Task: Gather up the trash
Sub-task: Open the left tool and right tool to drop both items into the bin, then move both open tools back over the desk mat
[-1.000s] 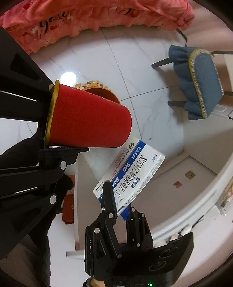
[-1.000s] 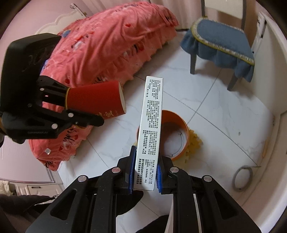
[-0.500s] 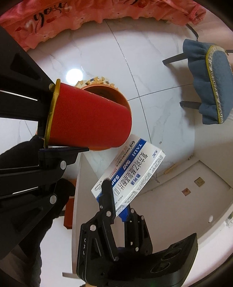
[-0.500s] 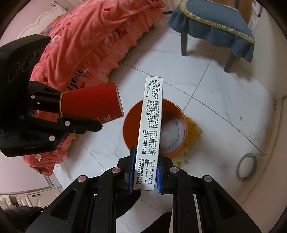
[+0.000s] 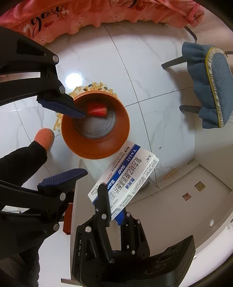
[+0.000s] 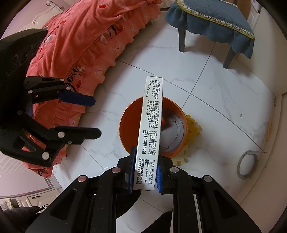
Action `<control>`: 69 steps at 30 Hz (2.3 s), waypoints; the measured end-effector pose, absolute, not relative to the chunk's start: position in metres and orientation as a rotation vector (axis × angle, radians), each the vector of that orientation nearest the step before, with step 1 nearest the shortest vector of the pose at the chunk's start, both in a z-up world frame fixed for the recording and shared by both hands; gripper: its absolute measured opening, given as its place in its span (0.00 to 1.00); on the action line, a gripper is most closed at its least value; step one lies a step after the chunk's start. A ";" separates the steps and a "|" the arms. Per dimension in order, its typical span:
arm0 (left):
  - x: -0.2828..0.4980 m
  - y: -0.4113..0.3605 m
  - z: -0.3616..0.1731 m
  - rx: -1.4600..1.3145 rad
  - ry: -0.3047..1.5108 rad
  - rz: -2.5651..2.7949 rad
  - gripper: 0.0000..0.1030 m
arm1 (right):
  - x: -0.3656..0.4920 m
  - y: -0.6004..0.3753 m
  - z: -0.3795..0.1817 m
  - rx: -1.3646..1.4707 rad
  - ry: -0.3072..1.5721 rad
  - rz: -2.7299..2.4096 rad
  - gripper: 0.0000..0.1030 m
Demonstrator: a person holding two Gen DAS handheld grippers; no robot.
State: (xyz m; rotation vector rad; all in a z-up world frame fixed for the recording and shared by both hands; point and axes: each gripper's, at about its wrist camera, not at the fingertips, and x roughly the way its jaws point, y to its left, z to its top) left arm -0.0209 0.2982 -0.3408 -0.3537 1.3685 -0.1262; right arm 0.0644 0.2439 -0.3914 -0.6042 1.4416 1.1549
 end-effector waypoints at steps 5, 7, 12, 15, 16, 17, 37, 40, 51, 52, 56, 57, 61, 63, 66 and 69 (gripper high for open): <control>-0.025 0.299 -0.342 -0.353 1.383 -0.132 0.58 | 0.062 0.250 -0.397 -0.622 1.439 1.145 0.33; -0.026 0.299 -0.343 -0.356 1.388 -0.131 0.58 | 0.060 0.251 -0.400 -0.632 1.440 1.138 0.41; -0.031 0.298 -0.343 -0.351 1.398 -0.124 0.58 | 0.054 0.250 -0.396 -0.642 1.432 1.157 0.41; -0.034 0.298 -0.338 -0.339 1.397 -0.113 0.58 | 0.051 0.247 -0.385 -0.650 1.429 1.176 0.41; -0.034 0.298 -0.335 -0.338 1.394 -0.114 0.58 | 0.050 0.244 -0.377 -0.647 1.419 1.186 0.41; -0.035 0.297 -0.331 -0.337 1.389 -0.115 0.58 | 0.050 0.243 -0.372 -0.646 1.413 1.191 0.41; -0.037 0.234 -0.189 -0.172 1.214 -0.060 0.83 | 0.057 0.158 -0.205 -0.467 1.220 1.250 0.76; -0.036 0.220 -0.169 -0.148 1.194 -0.049 0.84 | 0.058 0.134 -0.176 -0.459 1.180 1.252 0.78; -0.025 0.149 -0.110 -0.039 1.139 -0.108 0.87 | 0.070 0.027 -0.102 -0.381 1.075 1.192 0.81; -0.023 0.143 -0.106 -0.031 1.134 -0.115 0.87 | 0.072 0.016 -0.098 -0.372 1.073 1.180 0.82; -0.014 0.113 -0.090 0.005 1.112 -0.149 0.87 | 0.079 -0.022 -0.086 -0.340 1.054 1.145 0.82; -0.013 0.106 -0.087 0.010 1.106 -0.159 0.87 | 0.080 -0.030 -0.084 -0.334 1.051 1.136 0.82; -0.005 0.080 -0.077 0.044 1.093 -0.198 0.87 | 0.086 -0.065 -0.074 -0.294 1.037 1.098 0.82; 0.001 0.066 -0.073 0.069 1.091 -0.220 0.87 | 0.091 -0.079 -0.072 -0.275 1.033 1.076 0.82; 0.008 0.048 -0.068 0.091 1.083 -0.254 0.87 | 0.099 -0.100 -0.070 -0.249 1.026 1.042 0.82; 0.018 0.031 -0.065 0.106 1.080 -0.285 0.87 | 0.109 -0.122 -0.067 -0.218 1.020 1.004 0.82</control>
